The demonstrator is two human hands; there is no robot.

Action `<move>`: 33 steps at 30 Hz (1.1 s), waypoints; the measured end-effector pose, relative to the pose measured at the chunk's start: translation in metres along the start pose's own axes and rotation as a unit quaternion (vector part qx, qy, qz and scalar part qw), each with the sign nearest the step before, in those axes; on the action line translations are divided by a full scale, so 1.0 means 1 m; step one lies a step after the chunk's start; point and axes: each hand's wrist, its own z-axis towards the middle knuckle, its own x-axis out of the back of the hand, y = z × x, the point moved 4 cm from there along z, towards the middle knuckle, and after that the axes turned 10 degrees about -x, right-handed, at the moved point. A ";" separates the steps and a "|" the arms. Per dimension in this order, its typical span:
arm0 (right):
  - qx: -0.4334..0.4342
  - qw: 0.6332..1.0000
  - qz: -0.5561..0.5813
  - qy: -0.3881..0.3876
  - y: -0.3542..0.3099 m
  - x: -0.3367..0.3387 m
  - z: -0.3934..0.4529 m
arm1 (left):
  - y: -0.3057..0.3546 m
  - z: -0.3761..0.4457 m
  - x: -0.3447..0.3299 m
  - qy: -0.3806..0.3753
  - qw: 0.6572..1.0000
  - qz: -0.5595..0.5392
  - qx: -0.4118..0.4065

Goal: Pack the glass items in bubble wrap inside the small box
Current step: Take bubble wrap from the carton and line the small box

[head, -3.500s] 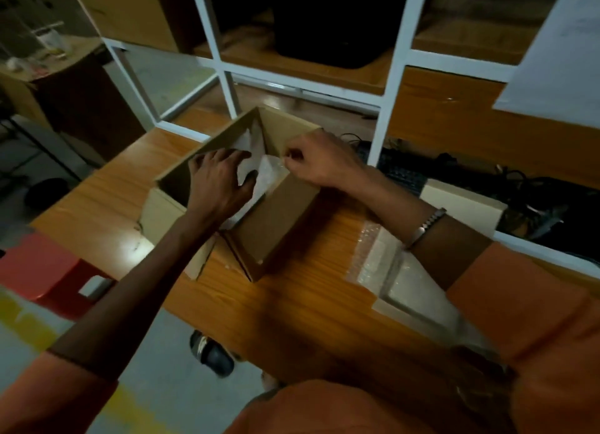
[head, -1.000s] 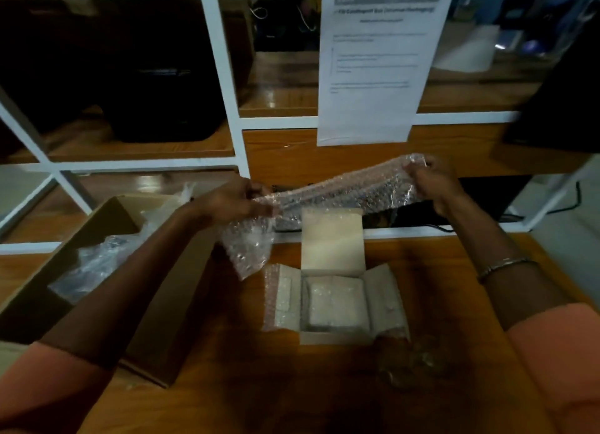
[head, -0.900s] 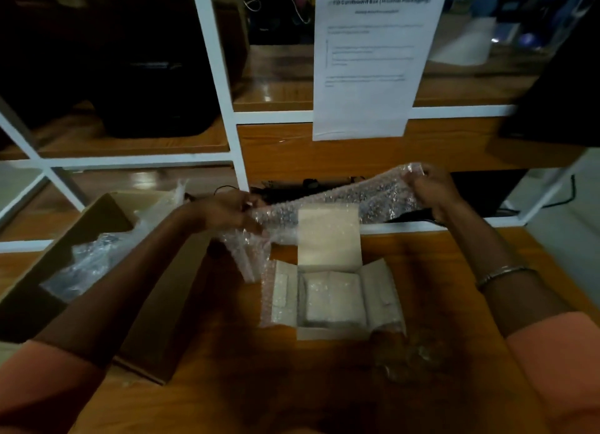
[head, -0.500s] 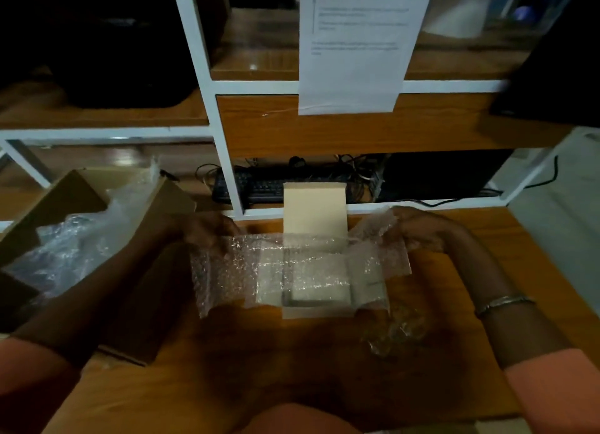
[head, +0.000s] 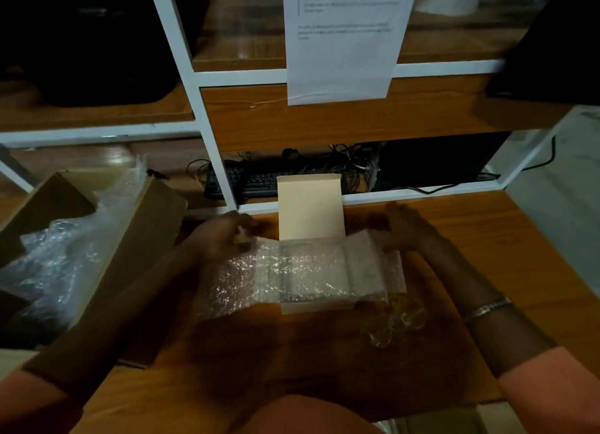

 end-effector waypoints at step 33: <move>0.326 0.882 -0.339 -0.013 -0.098 -0.136 -0.023 | 0.045 0.034 -0.148 -0.252 0.867 0.402 -0.148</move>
